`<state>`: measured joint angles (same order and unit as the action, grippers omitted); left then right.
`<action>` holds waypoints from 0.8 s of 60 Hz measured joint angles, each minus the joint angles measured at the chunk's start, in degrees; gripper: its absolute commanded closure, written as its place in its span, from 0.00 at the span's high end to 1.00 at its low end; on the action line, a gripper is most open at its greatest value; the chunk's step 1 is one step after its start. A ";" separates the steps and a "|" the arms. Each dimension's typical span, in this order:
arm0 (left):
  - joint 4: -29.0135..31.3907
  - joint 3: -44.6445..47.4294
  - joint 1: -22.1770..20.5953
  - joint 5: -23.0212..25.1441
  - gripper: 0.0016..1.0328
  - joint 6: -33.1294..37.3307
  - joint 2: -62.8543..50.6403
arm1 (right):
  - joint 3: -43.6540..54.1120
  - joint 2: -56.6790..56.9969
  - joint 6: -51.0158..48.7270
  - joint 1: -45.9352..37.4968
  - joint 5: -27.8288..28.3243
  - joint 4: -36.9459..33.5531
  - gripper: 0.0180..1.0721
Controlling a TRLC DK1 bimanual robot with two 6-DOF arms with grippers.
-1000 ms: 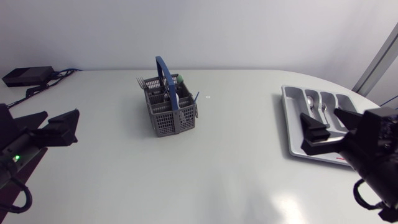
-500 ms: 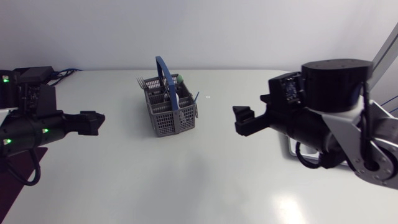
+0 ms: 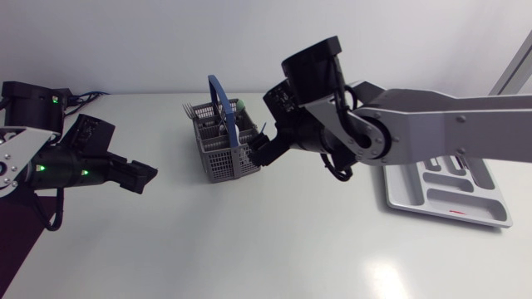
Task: Sort the cutlery from the basket into the organizer compartments.
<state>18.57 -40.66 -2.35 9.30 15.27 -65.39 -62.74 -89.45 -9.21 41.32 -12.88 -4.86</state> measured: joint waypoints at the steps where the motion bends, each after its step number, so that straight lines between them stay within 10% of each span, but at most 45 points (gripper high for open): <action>1: -0.02 0.00 0.20 0.61 0.94 0.09 -0.11 | -0.31 -0.55 -0.33 0.04 0.26 0.57 0.80; 19: -5.86 0.44 1.16 7.91 0.93 1.77 -0.26 | -7.28 -11.30 -1.09 1.07 8.59 3.67 0.80; 48: -12.70 2.86 1.99 9.99 0.93 1.97 -1.42 | -18.21 -24.04 -1.09 2.58 4.44 8.76 0.30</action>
<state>5.87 -37.80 -0.36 19.29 17.23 -66.81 -80.95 -113.49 -10.31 43.90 -8.45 3.90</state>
